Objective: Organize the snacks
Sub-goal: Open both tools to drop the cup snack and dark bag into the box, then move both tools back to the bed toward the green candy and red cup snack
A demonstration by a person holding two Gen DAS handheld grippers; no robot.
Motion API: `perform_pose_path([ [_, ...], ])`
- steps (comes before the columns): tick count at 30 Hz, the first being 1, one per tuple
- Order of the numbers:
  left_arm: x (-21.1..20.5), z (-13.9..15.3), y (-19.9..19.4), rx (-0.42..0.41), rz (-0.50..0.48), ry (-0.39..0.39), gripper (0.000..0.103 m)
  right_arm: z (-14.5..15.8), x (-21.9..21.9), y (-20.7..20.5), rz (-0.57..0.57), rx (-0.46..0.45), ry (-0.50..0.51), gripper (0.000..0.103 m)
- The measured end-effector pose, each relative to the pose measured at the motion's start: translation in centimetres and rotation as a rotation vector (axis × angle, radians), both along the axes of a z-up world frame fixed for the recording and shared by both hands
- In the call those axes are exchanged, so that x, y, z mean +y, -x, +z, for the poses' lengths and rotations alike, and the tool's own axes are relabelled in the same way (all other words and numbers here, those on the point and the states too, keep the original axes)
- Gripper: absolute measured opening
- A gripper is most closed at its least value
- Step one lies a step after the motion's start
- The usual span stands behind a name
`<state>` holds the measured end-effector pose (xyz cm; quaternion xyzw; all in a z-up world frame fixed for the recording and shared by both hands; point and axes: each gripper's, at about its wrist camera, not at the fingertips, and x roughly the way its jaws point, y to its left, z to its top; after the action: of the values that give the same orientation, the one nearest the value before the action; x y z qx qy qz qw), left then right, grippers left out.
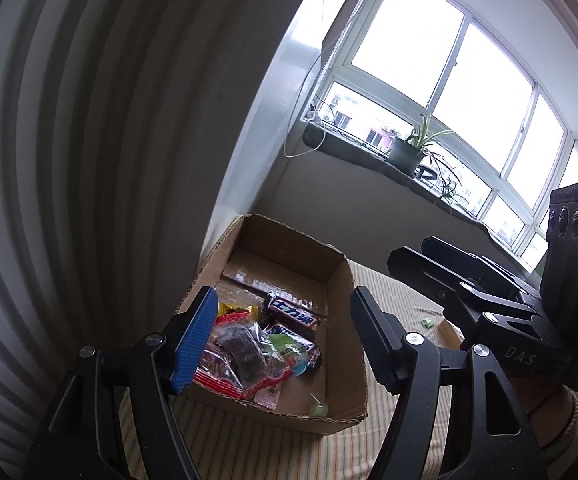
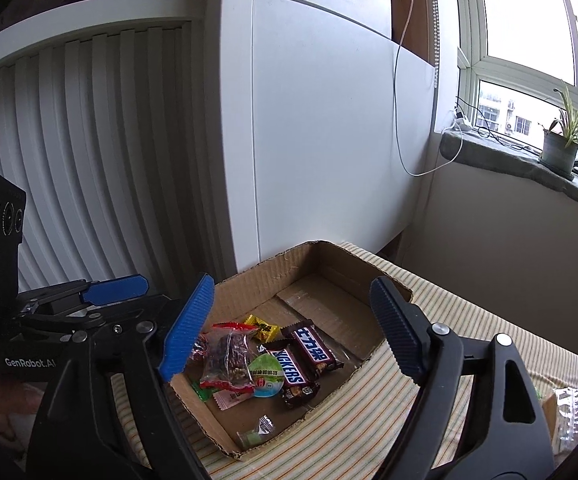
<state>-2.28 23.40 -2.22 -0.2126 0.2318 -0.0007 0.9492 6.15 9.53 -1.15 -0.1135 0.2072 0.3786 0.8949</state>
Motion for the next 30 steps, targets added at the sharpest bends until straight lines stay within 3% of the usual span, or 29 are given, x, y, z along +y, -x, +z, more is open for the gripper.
perform_pose_path([
  [7,-4.1,0.6,-1.4,0.014,-0.080,-0.034,0.070,0.0,-3.2,-1.3,-0.055,-0.002,-0.024,0.083],
  [14,-11.5,0.2,-4.1,0.056,-0.232,-0.092,0.076,-2.0,-10.3,-5.3,-0.181,0.060,-0.020,0.088],
  [24,-21.6,-3.1,-9.1,0.166,-0.430,-0.174,0.076,-9.1,-23.4,-10.5,-0.387,0.305,-0.028,0.088],
  [30,-23.4,-4.2,-10.3,0.204,-0.455,-0.203,0.076,-10.9,-25.4,-12.2,-0.371,0.396,-0.058,0.089],
])
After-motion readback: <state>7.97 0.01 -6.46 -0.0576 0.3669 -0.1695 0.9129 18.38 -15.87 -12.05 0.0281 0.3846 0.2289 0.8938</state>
